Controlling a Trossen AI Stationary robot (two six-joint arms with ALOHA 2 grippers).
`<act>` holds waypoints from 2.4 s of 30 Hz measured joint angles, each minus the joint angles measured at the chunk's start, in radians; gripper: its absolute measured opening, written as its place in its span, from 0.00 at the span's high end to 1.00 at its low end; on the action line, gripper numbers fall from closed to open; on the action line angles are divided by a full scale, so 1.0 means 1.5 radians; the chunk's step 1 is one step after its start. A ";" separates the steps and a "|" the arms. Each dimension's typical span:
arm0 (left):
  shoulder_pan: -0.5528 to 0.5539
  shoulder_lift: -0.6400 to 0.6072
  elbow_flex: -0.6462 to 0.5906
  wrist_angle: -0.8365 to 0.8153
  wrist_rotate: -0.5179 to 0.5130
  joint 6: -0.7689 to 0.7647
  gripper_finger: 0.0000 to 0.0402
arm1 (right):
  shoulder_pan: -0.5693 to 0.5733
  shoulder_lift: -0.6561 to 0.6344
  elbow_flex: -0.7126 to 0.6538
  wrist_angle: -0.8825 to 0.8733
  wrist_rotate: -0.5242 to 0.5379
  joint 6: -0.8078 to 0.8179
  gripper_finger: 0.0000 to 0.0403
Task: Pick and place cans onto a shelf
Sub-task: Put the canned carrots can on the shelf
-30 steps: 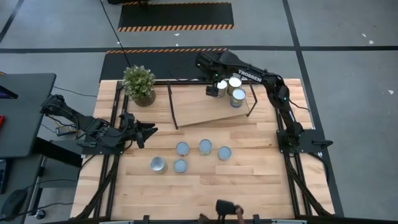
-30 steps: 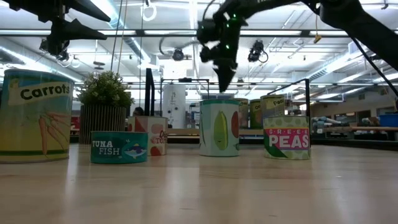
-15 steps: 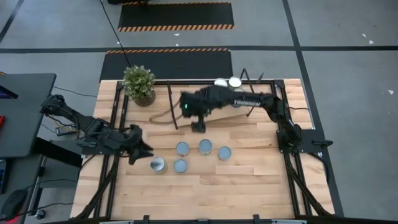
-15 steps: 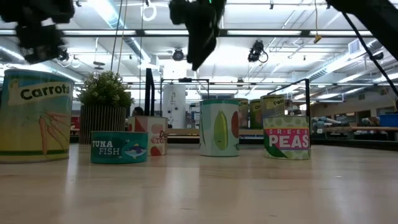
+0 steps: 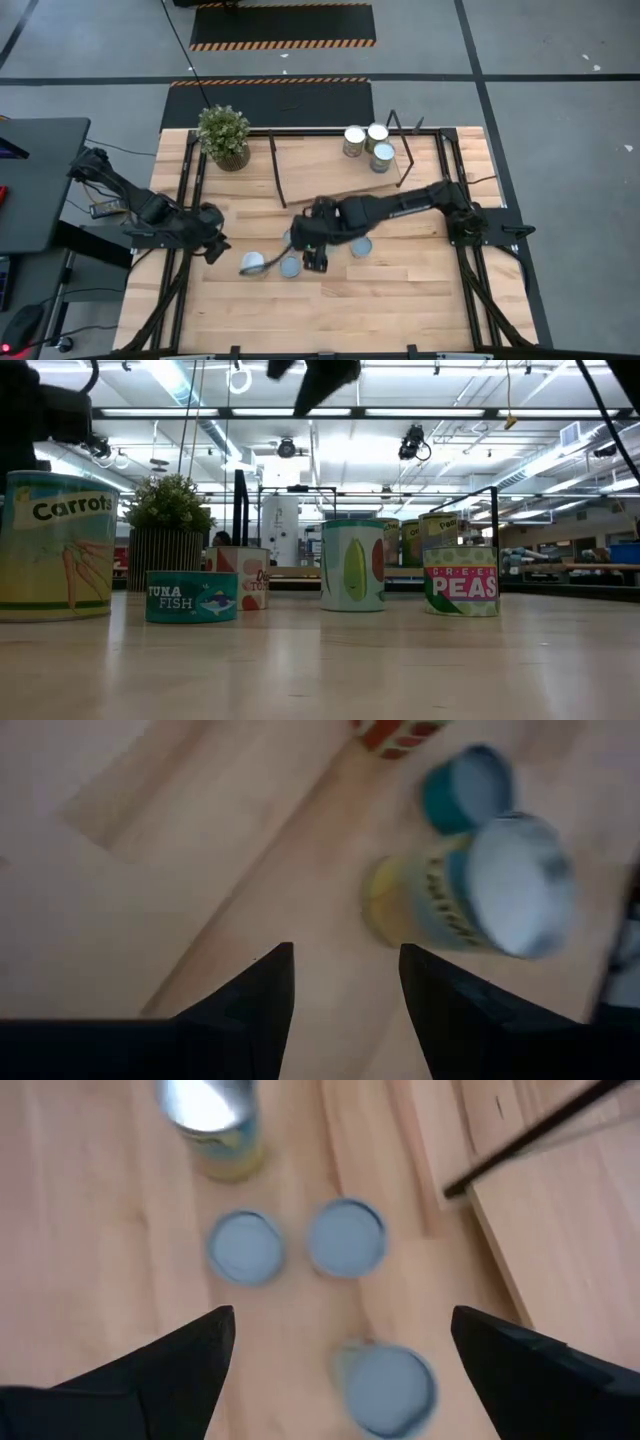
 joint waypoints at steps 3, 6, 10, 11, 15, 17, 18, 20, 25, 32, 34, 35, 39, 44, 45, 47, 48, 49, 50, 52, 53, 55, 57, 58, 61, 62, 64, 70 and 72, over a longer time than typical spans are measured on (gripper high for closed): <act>0.000 0.035 -0.022 0.022 -0.003 -0.008 0.53 | 0.025 0.000 0.000 0.023 0.016 0.000 0.06; 0.000 0.072 -0.043 0.078 -0.007 -0.014 0.53 | 0.041 0.001 -0.008 0.062 0.017 -0.013 0.06; 0.000 0.122 -0.047 0.113 -0.056 -0.013 0.53 | 0.049 0.002 -0.041 0.112 0.016 -0.035 0.06; 0.000 0.132 -0.047 0.124 -0.068 -0.013 0.53 | 0.049 0.002 -0.053 0.131 0.007 -0.035 0.06; 0.000 0.167 -0.047 0.176 -0.077 0.030 0.53 | 0.033 0.003 -0.102 0.202 -0.044 -0.047 0.06; 0.000 0.184 -0.047 0.201 -0.077 0.040 0.53 | 0.028 0.003 -0.126 0.256 -0.049 -0.062 0.06; 0.000 0.193 -0.047 0.215 -0.077 0.041 0.53 | 0.025 0.003 -0.135 0.271 -0.049 -0.067 0.06; 0.000 0.212 -0.047 0.241 -0.081 0.042 0.53 | 0.020 0.003 -0.148 0.294 -0.054 -0.071 0.06; 0.000 0.267 -0.047 0.322 -0.083 0.044 0.54 | 0.013 0.004 -0.166 0.317 -0.065 -0.093 0.06; 0.000 0.349 -0.047 0.492 -0.092 0.047 0.56 | 0.014 0.013 -0.165 0.326 -0.065 -0.111 0.06; 0.000 0.360 -0.047 0.520 -0.091 0.047 0.57 | 0.014 0.013 -0.165 0.320 -0.062 -0.111 0.06; -0.001 0.361 -0.047 0.526 -0.087 0.047 0.57 | 0.014 0.013 -0.165 0.320 -0.062 -0.111 0.06; -0.001 0.344 -0.047 0.507 -0.043 0.068 0.57 | 0.017 0.014 -0.165 0.321 -0.062 -0.112 0.06; -0.001 0.310 -0.047 0.429 0.008 0.071 0.57 | 0.020 0.014 -0.176 0.349 -0.063 -0.114 0.06; -0.001 0.304 -0.047 0.413 0.013 0.070 0.57 | 0.021 0.014 -0.184 0.359 -0.064 -0.113 0.06; 0.000 0.296 -0.047 0.386 0.032 0.071 0.57 | 0.021 0.014 -0.203 0.379 -0.069 -0.110 0.06; 0.000 0.295 -0.047 0.383 0.048 0.074 0.57 | 0.022 0.014 -0.213 0.393 -0.077 -0.108 0.06; -0.001 0.294 -0.047 0.386 0.066 0.078 0.57 | 0.022 0.014 -0.223 0.406 -0.081 -0.105 0.06; -0.004 0.294 -0.047 0.395 0.084 0.087 0.57 | 0.023 0.014 -0.232 0.419 -0.082 -0.104 0.06; -0.015 0.294 -0.047 0.430 0.101 0.106 0.57 | 0.024 0.014 -0.248 0.429 -0.080 -0.105 0.06; -0.021 0.295 -0.047 0.445 0.099 0.109 0.57 | 0.024 0.014 -0.253 0.434 -0.079 -0.106 0.06; -0.031 0.295 -0.047 0.459 0.073 0.114 0.57 | 0.024 0.014 -0.259 0.449 -0.078 -0.106 0.06; -0.038 0.295 -0.047 0.458 0.031 0.109 0.57 | 0.024 0.014 -0.261 0.453 -0.078 -0.106 0.06; -0.039 0.295 -0.047 0.458 0.010 0.106 0.57 | 0.024 0.014 -0.262 0.454 -0.078 -0.107 0.06; -0.040 0.295 -0.047 0.464 -0.054 0.091 0.57 | 0.024 0.014 -0.262 0.457 -0.077 -0.115 0.06; -0.040 0.295 -0.047 0.472 -0.073 0.091 0.57 | 0.024 0.014 -0.262 0.457 -0.077 -0.118 0.06; -0.037 0.295 -0.047 0.495 -0.107 0.092 0.57 | 0.024 0.014 -0.262 0.456 -0.077 -0.128 0.06; -0.024 0.295 -0.047 0.522 -0.127 0.111 0.57 | 0.024 0.014 -0.262 0.463 -0.077 -0.135 0.06; -0.018 0.285 -0.047 0.488 -0.094 0.124 0.57 | 0.024 0.014 -0.262 0.464 -0.077 -0.135 0.06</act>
